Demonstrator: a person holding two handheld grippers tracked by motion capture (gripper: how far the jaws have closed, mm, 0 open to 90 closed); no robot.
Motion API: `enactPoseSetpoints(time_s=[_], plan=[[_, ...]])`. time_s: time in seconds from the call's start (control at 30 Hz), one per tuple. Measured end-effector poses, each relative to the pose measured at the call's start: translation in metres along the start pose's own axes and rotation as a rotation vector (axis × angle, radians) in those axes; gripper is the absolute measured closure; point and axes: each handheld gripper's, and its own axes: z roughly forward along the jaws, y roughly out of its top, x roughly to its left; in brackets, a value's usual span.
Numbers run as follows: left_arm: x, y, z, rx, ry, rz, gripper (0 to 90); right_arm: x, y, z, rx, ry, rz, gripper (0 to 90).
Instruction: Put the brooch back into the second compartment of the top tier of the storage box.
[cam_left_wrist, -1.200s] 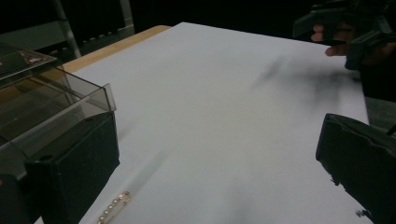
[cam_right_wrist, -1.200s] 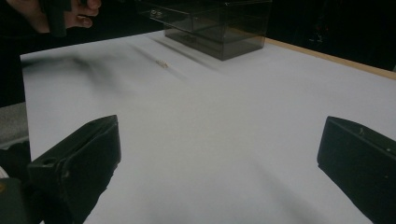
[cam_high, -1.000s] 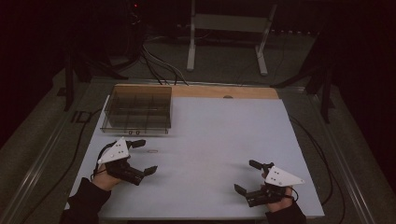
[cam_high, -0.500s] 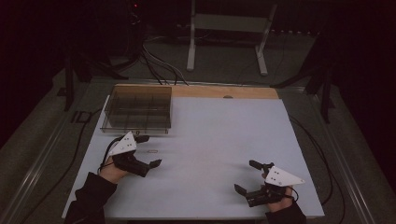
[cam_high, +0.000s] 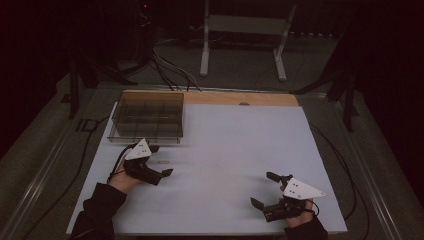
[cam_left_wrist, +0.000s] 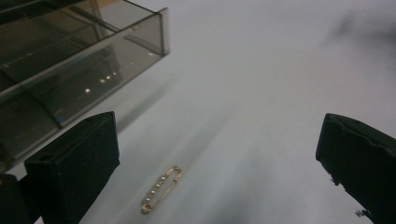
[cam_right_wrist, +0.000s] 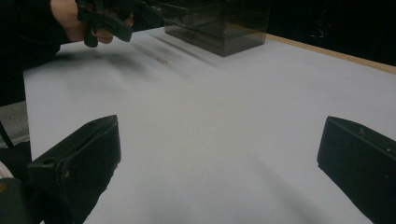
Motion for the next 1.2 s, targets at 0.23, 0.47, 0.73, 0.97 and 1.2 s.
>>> enactPoseSetpoints(time_s=[0.23,0.47,0.73,0.97,1.2], plan=[[0.006,-0.001,0.001,0.042,0.021,-0.028,4.9,0.0,0.0,0.0,0.003,-0.001,-0.002,0.0],[0.007,-0.003,0.006,0.099,0.078,-0.032,16.4,0.0,0.0,0.001,0.006,0.002,-0.002,0.0],[0.016,-0.007,0.011,0.142,0.094,-0.071,31.9,0.0,-0.001,0.002,0.011,0.005,0.003,0.0],[0.021,-0.009,0.017,0.183,0.09,-0.079,50.0,0.0,-0.001,0.002,0.015,0.004,0.001,0.0],[0.022,-0.008,0.023,0.203,0.074,-0.056,58.3,0.0,-0.001,0.002,0.019,0.006,-0.002,0.0]])
